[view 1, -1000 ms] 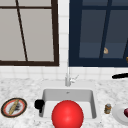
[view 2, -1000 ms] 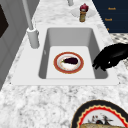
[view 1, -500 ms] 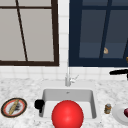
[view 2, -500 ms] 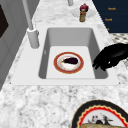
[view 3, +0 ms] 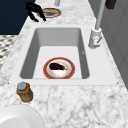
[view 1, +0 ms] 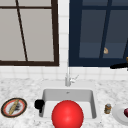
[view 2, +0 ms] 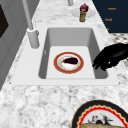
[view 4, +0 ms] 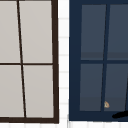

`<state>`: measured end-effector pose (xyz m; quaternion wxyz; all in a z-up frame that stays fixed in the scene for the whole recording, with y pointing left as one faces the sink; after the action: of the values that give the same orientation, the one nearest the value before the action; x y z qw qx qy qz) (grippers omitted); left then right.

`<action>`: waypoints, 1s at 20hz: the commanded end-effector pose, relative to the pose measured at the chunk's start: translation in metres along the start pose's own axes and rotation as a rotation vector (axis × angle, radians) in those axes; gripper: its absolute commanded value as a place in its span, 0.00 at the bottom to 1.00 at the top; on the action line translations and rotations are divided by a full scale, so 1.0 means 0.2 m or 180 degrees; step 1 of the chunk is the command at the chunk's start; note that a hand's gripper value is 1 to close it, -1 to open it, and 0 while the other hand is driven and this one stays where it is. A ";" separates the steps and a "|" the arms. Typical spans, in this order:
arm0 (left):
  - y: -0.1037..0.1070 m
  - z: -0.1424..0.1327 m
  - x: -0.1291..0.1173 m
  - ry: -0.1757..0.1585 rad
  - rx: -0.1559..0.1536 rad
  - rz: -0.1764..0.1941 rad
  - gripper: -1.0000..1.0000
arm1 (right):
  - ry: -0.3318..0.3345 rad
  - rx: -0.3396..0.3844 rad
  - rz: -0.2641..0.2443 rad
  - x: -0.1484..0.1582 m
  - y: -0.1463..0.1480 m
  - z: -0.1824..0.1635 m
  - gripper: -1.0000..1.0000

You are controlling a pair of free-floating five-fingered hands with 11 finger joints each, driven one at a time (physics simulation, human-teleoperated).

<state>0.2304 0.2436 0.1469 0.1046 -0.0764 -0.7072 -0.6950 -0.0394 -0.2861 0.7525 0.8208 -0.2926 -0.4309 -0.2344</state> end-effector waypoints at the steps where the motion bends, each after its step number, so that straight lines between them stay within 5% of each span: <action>1: 0.00 0.00 0.00 0.0000 0.0000 0.0000 0.50 | -0.0159 -0.0077 -0.0270 0.08 0.03 -0.03 0.00; 9: 0.00 0.00 0.00 0.0000 0.0000 0.0000 0.50 | -0.0210 -0.0009 -0.0407 0.23 0.13 -0.17 0.00; 20: 0.00 0.00 0.00 0.0000 0.0000 0.0000 0.50 | 0.0010 0.0068 -0.0169 0.49 0.20 -0.52 0.00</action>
<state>0.2304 0.2436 0.1469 0.1046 -0.0764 -0.7072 -0.6950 0.0771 -0.3311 0.7765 0.8140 -0.2860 -0.4426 -0.2443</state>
